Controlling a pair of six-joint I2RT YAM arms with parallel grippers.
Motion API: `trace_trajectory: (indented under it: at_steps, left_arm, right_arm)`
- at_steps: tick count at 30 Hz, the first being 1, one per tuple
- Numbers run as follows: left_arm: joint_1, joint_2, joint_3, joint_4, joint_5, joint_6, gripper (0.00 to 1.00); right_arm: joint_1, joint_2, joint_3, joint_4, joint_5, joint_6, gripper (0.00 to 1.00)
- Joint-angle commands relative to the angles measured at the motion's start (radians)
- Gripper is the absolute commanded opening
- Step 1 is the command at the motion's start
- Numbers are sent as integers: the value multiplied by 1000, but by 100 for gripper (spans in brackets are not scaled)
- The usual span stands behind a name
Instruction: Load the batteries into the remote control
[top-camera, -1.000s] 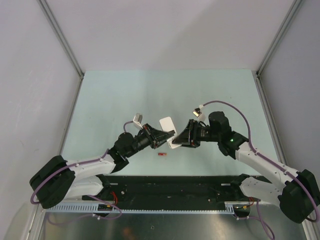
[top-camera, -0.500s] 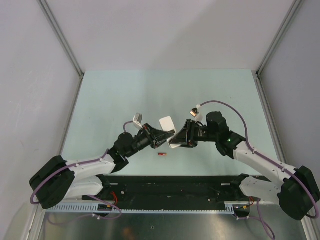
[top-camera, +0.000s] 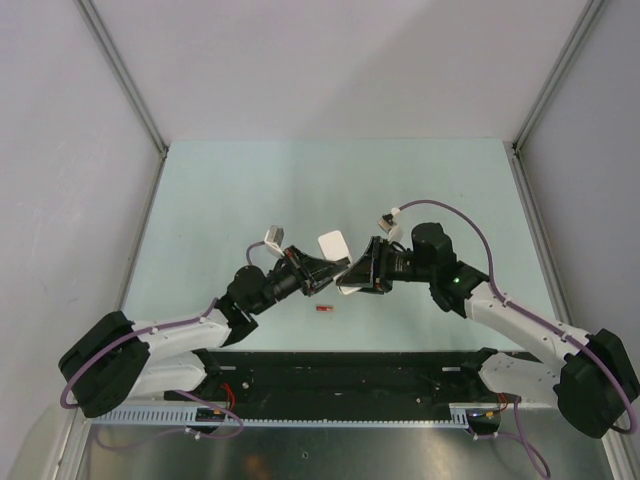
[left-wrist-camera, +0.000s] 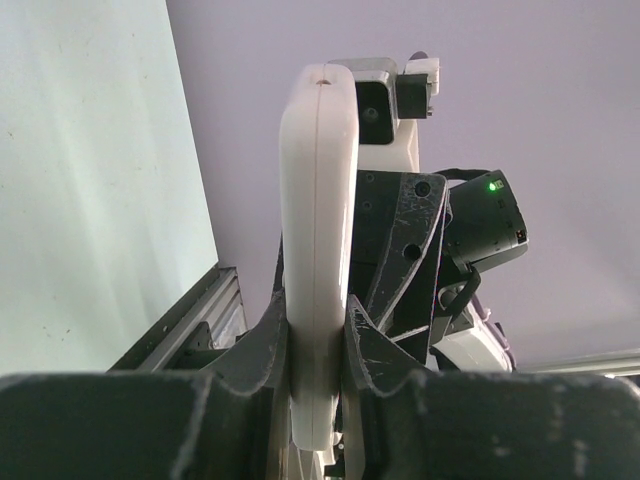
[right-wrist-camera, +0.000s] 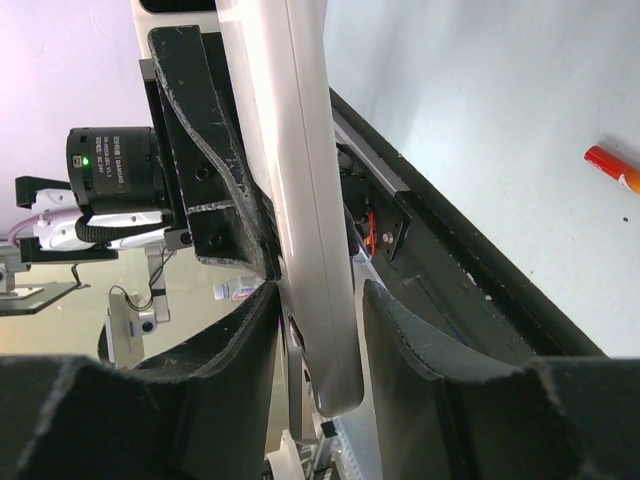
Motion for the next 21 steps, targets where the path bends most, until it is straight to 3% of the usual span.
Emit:
trace_trajectory:
  at_steps: [1,21]
  left_arm:
    - [-18,-12,3,132,-4,-52,0]
    - [-17,25,2,125,-53,-55,0]
  right_arm:
    - [3,22,5,29,32,8,44]
    - [-2,-30,7,-11,23,11,60]
